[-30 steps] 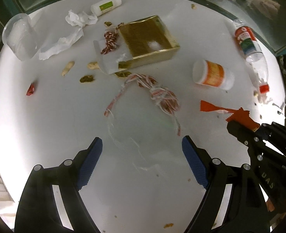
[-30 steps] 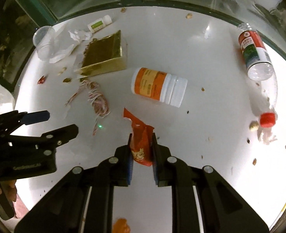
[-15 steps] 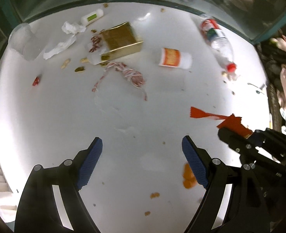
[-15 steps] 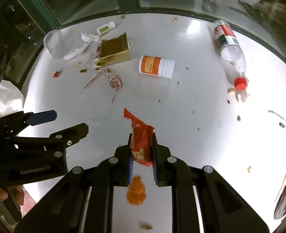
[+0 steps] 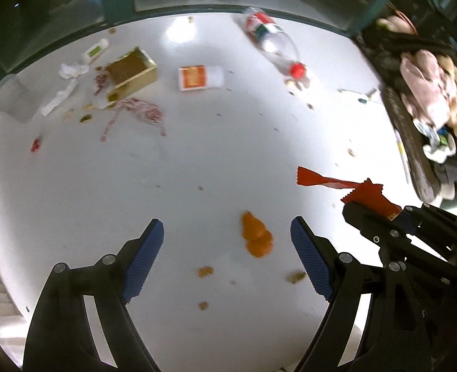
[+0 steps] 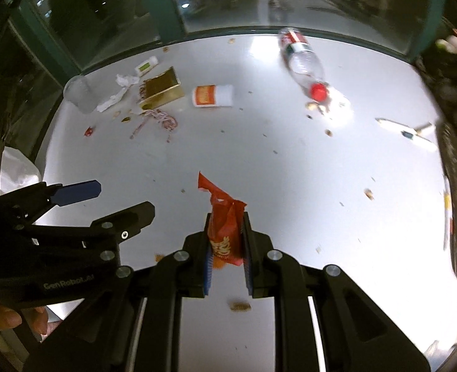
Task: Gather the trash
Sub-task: 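Carry the red wrapper in the right gripper over the trash bin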
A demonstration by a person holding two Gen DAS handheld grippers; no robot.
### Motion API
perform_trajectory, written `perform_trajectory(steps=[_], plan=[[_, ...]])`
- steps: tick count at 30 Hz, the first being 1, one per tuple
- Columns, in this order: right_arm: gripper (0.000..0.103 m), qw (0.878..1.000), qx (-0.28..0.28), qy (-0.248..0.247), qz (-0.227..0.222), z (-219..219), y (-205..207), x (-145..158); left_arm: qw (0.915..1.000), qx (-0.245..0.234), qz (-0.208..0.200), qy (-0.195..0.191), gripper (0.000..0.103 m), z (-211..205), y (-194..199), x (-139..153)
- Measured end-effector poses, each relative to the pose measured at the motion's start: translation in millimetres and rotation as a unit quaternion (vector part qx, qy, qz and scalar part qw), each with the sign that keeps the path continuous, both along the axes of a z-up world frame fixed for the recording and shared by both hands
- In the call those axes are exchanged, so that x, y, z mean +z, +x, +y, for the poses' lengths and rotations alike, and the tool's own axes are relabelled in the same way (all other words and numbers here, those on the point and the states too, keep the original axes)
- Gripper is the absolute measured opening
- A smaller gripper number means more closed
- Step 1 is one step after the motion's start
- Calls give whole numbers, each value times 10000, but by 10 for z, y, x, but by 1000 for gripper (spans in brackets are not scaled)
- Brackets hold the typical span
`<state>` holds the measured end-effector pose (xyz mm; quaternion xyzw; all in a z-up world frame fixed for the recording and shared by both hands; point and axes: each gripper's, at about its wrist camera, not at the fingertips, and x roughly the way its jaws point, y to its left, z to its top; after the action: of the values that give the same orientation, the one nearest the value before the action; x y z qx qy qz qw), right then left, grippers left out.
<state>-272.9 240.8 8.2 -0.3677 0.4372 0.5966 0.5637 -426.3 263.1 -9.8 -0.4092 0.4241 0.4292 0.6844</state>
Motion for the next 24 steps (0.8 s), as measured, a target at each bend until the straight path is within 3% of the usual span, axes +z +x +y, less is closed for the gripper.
perform_trajectory(steps=[10, 24], plan=[[17, 9973, -712, 108, -125, -639, 346, 116, 9957, -924, -31, 48, 81, -385, 514, 45], [17, 9796, -1969, 261, -322, -1669, 1077, 361, 9692, -2442, -213, 246, 81, -1087, 1668, 252]])
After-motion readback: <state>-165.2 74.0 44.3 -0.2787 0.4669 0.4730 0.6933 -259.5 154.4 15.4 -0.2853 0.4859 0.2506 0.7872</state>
